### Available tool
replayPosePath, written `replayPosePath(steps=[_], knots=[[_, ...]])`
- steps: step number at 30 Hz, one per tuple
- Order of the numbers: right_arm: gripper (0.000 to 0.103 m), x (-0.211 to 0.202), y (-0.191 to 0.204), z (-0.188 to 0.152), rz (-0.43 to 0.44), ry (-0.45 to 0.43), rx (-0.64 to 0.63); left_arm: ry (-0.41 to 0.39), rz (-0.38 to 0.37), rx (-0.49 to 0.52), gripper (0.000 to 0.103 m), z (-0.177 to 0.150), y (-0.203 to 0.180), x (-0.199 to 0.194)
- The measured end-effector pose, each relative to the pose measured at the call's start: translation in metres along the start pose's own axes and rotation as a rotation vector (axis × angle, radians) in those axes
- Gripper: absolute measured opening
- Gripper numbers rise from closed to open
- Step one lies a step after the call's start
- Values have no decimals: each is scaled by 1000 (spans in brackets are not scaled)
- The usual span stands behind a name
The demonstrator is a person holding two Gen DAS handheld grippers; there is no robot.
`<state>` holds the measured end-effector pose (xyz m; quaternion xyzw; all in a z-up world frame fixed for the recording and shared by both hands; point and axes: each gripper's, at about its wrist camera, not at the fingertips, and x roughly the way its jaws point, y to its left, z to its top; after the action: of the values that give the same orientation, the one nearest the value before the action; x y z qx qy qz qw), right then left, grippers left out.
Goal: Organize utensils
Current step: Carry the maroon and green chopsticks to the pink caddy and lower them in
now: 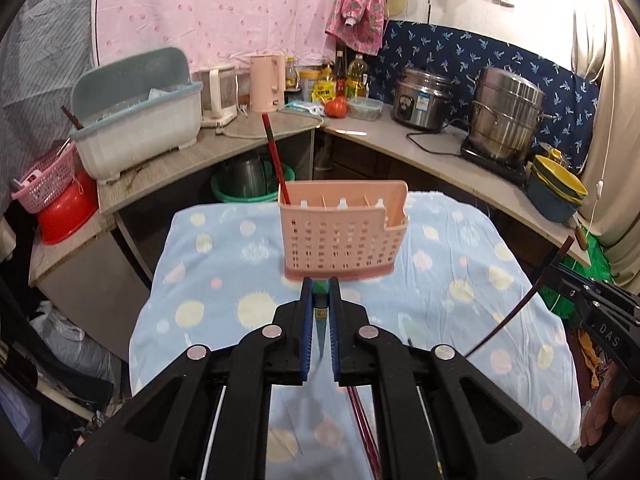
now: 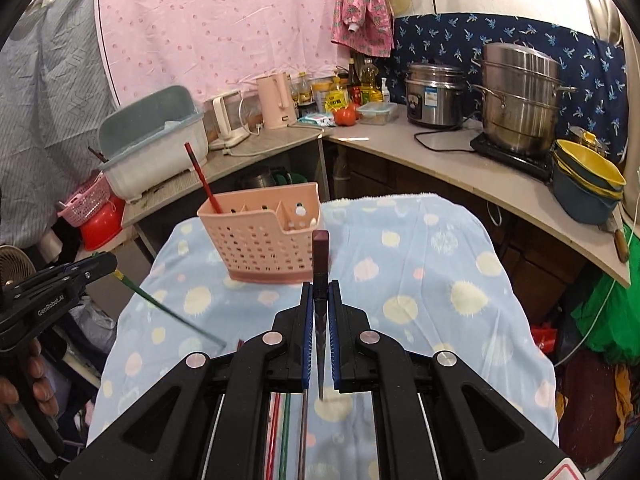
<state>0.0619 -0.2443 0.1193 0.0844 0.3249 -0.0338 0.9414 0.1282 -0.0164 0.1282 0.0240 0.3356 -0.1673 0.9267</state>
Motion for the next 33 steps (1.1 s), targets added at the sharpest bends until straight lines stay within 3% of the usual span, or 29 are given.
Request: replayPosePath(steps=[9,22,28,33], knots=[[7,14,3,48,19,-58,-2,-87,-10,23,7,63,2,0],[7,36,17,142,74,-178,13,-258,-5,22,7,170,4,-3],[7,60,25,164,86,-191,28,-259,3,27,7,193,3,22],[7,89,24,166,92,-155,49,-225,4,17,7,192,7,52]])
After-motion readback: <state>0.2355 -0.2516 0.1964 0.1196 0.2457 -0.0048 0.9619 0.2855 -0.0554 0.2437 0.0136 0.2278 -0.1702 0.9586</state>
